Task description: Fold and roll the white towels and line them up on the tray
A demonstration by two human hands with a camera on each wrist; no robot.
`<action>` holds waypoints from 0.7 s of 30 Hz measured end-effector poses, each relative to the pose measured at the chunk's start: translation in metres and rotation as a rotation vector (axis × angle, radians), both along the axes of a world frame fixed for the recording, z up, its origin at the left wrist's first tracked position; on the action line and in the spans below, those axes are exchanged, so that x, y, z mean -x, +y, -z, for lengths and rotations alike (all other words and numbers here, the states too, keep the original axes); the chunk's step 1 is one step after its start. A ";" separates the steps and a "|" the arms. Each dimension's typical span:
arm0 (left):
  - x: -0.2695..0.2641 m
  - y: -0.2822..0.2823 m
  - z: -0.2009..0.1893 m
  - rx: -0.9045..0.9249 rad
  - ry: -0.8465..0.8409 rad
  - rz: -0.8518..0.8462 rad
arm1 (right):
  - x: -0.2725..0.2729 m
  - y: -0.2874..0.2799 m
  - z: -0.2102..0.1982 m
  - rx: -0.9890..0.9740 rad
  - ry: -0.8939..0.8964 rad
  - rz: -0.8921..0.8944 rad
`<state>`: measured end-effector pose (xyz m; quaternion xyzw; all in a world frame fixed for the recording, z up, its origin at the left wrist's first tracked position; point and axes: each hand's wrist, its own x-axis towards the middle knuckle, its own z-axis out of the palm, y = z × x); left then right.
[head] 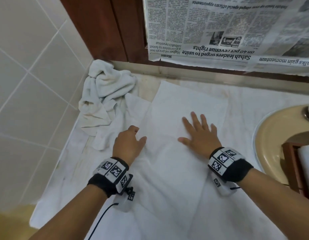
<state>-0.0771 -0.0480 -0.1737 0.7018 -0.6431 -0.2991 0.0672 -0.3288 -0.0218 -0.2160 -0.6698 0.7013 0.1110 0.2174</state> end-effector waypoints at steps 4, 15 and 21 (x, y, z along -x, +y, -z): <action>-0.021 0.041 -0.004 -0.004 0.047 0.001 | 0.014 0.015 0.000 0.008 0.038 0.029; -0.022 0.115 0.005 -0.193 0.042 0.054 | -0.026 0.014 -0.043 0.036 0.217 0.249; -0.031 0.159 0.009 -0.238 0.001 0.199 | -0.076 0.101 -0.019 -0.127 0.081 0.418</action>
